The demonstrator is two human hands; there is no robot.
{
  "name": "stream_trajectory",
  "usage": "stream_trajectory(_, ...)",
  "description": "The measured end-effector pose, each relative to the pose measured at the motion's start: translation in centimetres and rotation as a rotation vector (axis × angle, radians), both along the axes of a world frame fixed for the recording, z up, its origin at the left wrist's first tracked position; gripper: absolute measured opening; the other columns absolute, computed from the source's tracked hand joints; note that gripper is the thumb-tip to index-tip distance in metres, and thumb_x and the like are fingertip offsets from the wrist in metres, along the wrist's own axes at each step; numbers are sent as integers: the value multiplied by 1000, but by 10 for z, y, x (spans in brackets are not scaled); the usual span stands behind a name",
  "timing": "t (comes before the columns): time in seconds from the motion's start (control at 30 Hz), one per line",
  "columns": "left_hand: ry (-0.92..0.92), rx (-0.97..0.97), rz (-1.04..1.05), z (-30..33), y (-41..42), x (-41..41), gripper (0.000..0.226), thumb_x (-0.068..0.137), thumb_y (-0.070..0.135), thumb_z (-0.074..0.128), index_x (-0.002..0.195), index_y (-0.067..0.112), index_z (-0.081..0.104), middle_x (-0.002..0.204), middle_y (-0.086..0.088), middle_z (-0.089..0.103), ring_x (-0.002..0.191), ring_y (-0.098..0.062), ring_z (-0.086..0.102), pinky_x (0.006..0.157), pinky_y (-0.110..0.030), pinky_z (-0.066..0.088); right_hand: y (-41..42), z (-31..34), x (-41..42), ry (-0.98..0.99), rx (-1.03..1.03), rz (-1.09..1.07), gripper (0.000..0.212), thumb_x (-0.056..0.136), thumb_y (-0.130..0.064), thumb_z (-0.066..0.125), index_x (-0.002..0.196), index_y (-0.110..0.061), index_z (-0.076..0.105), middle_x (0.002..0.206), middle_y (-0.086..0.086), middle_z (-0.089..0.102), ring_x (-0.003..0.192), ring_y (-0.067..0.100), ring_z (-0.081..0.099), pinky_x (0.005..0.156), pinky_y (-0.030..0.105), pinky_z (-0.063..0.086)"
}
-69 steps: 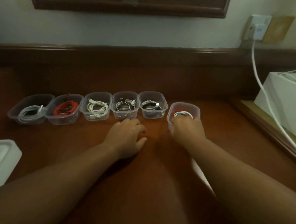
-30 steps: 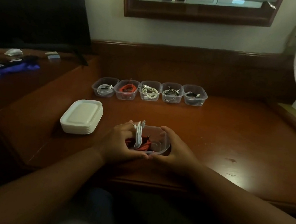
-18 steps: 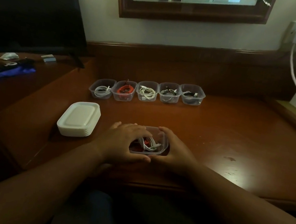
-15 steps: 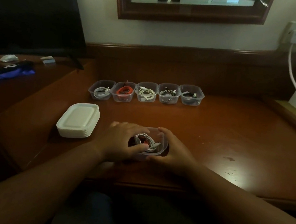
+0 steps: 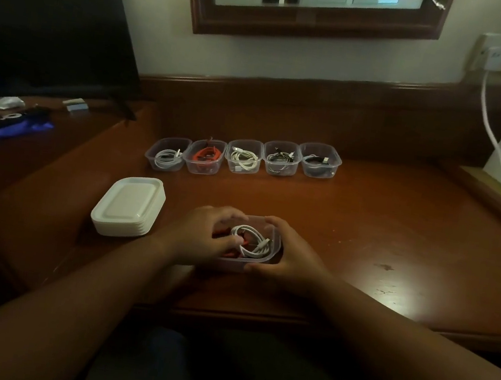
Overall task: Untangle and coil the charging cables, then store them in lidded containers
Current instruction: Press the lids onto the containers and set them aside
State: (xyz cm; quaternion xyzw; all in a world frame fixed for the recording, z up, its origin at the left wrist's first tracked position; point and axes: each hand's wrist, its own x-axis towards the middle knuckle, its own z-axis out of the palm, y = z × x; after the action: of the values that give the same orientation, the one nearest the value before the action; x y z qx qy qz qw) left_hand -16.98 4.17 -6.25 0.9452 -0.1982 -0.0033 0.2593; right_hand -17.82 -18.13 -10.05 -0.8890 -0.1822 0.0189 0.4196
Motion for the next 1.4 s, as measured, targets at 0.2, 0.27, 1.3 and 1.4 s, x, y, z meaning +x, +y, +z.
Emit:
stream_trajectory(0.2,-349,25,416,2,53,9,14,90,24,67,104,23,69,105,2,67,95,-18,62,77,-33,50,1,1,0,18,-20,-20,109,66,-49,86,153,-30,23,157,-2,34,140,19,39,109,34,42)
stream_trajectory(0.27,-384,169,517,4,77,16,21,86,25,69,105,17,72,110,-8,68,103,-30,62,85,-40,51,1,1,1,24,-22,-26,111,66,-49,87,153,-31,21,158,-2,34,140,20,39,109,36,42)
stream_trajectory(1.3,-252,484,584,38,72,36,16,84,28,65,97,19,63,93,-5,67,81,-25,64,69,-32,52,1,1,2,49,6,-32,113,66,-44,88,154,-30,19,157,-2,36,138,18,41,105,29,41)
stream_trajectory(1.4,-455,317,327,34,37,12,9,81,23,65,88,25,59,80,6,57,70,-20,56,58,-26,43,1,1,3,51,38,-23,116,65,-42,88,155,-29,15,156,-4,36,138,17,41,105,28,40)
